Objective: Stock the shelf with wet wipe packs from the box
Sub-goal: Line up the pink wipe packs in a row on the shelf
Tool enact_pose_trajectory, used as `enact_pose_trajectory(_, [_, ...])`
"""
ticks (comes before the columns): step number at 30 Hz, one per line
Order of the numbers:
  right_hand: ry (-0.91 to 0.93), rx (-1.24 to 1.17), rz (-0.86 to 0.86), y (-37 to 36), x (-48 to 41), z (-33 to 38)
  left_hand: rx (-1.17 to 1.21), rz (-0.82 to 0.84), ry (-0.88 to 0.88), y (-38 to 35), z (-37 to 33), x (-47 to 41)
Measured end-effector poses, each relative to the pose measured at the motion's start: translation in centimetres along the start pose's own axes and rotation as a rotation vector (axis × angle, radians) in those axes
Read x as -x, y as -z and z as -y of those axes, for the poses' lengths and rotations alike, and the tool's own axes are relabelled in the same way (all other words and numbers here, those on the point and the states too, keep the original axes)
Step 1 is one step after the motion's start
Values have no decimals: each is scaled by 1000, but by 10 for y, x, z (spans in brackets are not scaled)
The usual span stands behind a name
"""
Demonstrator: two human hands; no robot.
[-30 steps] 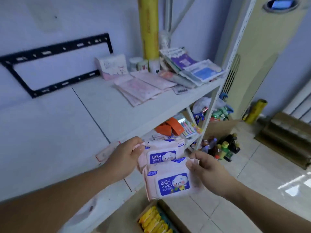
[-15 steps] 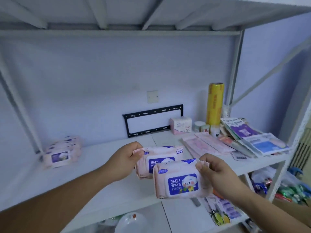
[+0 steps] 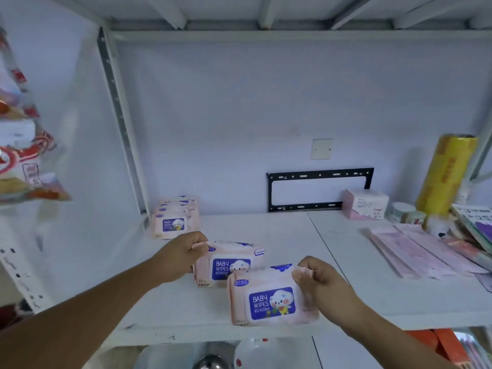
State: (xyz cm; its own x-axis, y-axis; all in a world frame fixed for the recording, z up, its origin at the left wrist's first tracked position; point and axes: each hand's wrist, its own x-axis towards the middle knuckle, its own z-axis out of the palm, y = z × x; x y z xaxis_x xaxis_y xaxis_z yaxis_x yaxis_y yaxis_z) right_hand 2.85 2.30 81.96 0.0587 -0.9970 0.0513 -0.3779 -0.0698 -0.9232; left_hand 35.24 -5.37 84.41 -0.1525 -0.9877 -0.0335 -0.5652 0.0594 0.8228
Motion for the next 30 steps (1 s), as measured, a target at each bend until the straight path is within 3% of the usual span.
enact_pose_trajectory(6, [-12, -64, -29, -95, -64, 3, 13, 4, 16, 59, 88, -68])
enact_pose_trajectory(11, [-48, -110, 9, -156, -106, 7, 126, -35, 63, 88, 116, -108])
enact_pose_trajectory(15, [-57, -126, -30, -177, -131, 4, 178, -59, 149, 100, 137, -142])
enact_pose_trajectory(30, [-107, -151, 136, -246, -258, -10, 132, -132, 289, 135, 177, -195])
